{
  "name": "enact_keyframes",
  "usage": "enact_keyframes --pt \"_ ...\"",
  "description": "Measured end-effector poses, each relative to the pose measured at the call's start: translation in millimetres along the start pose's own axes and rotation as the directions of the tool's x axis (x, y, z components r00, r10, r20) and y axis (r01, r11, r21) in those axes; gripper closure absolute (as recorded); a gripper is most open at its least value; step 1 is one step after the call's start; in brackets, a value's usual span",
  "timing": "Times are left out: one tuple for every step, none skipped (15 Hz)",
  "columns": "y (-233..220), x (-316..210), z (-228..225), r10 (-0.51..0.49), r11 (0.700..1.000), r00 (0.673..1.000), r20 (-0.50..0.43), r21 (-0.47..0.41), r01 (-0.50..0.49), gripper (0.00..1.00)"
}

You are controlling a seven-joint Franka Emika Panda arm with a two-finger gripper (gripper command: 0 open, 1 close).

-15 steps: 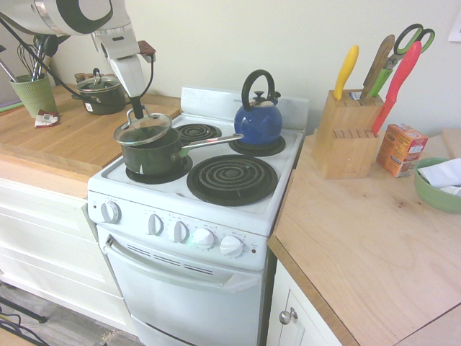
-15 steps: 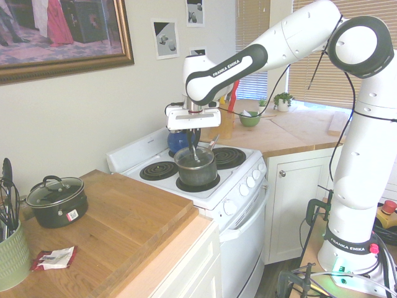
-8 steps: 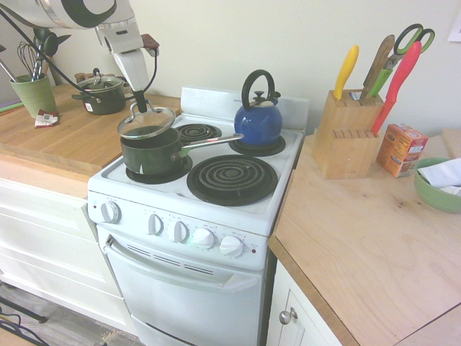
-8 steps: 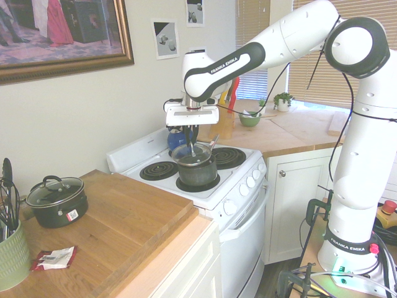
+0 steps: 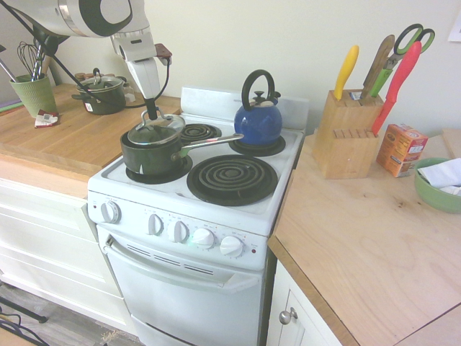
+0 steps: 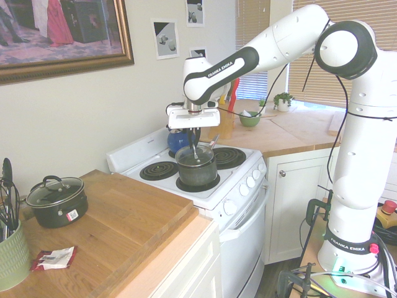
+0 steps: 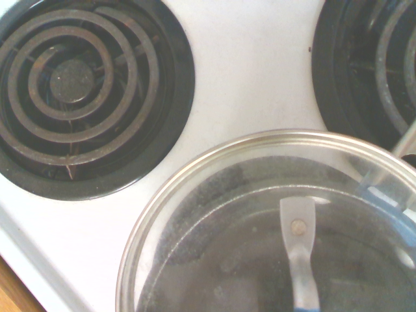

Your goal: Cover the lid of the pot

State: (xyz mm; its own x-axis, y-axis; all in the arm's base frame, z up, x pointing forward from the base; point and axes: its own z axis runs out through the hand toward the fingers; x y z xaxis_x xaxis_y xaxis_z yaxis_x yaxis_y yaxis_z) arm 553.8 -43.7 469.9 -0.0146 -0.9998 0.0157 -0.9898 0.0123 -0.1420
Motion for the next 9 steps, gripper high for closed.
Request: enact_keyframes --pt "0.2 -0.1 -0.6 -0.002 1.0 1.0 0.0 0.0 0.002 1.0" --pt "0.4 -0.9 -0.7 -0.004 1.0 1.0 0.0 -0.001 0.004 1.0" --pt "0.7 -2.5 -0.5 -0.008 1.0 1.0 0.001 -0.002 0.008 1.0" --pt "1.3 -4.8 0.1 -0.012 1.0 1.0 0.001 -0.003 0.012 1.0" --pt "2.3 -8.1 0.5 -0.018 1.0 1.0 0.002 -0.005 0.018 1.0" --pt "3.5 -11.0 -0.1 -0.023 1.0 1.0 0.003 -0.005 0.023 1.0" --pt "4.7 -13.1 -3.0 -0.027 1.0 1.0 0.003 0.0 0.027 1.0" --pt "7.2 -14.8 -5.3 -0.03 1.0 1.0 0.003 0.002 0.03 1.0" --pt "10.7 -15.8 -6.4 -0.032 0.999 0.999 0.004 0.002 0.032 1.0"
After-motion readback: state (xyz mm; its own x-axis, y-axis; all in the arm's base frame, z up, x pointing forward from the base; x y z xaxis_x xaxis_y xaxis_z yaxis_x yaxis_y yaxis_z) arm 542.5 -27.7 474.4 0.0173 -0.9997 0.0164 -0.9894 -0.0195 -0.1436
